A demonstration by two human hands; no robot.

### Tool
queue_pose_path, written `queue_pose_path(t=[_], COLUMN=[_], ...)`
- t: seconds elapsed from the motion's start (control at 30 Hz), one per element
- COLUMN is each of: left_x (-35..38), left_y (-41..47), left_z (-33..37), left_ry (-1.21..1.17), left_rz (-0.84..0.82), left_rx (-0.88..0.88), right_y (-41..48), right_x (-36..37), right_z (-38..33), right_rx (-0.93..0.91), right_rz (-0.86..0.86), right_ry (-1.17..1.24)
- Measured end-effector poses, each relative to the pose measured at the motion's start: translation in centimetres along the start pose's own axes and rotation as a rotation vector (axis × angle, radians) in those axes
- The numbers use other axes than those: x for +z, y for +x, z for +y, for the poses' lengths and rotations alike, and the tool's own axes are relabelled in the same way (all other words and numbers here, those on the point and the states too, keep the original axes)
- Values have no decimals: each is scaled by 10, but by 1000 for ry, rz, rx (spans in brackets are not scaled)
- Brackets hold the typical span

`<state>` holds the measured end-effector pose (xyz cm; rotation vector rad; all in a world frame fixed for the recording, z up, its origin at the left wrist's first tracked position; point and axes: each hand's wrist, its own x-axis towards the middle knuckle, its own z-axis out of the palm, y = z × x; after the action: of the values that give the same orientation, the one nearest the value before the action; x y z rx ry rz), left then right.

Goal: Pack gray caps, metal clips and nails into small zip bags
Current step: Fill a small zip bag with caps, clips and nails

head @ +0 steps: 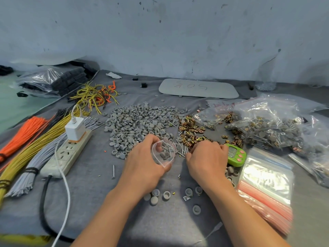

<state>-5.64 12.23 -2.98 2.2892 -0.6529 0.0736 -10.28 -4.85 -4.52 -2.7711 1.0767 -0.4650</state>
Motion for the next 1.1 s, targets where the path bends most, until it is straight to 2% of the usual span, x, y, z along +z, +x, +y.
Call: queue_pose_path(t=[0.17, 0.37, 0.57, 0.9, 1.1], left_x=[1, 2, 2, 2, 4], left_y=[0, 0, 1, -1, -1], left_z=[3, 2, 2, 2, 3], left_ry=[20, 28, 36, 16, 25], left_rz=[-3, -16, -12, -7, 5], left_rx=[0, 4, 5, 7, 21], right_y=[0, -1, -1, -1, 2], right_x=[2, -2, 1, 1, -3], right_z=[-2, -3, 0, 0, 3], right_rx=[-33, 12, -48, -80, -66], right_rz=[-13, -10, 5, 31, -38], right_ry=[-12, -74, -111, -23, -74])
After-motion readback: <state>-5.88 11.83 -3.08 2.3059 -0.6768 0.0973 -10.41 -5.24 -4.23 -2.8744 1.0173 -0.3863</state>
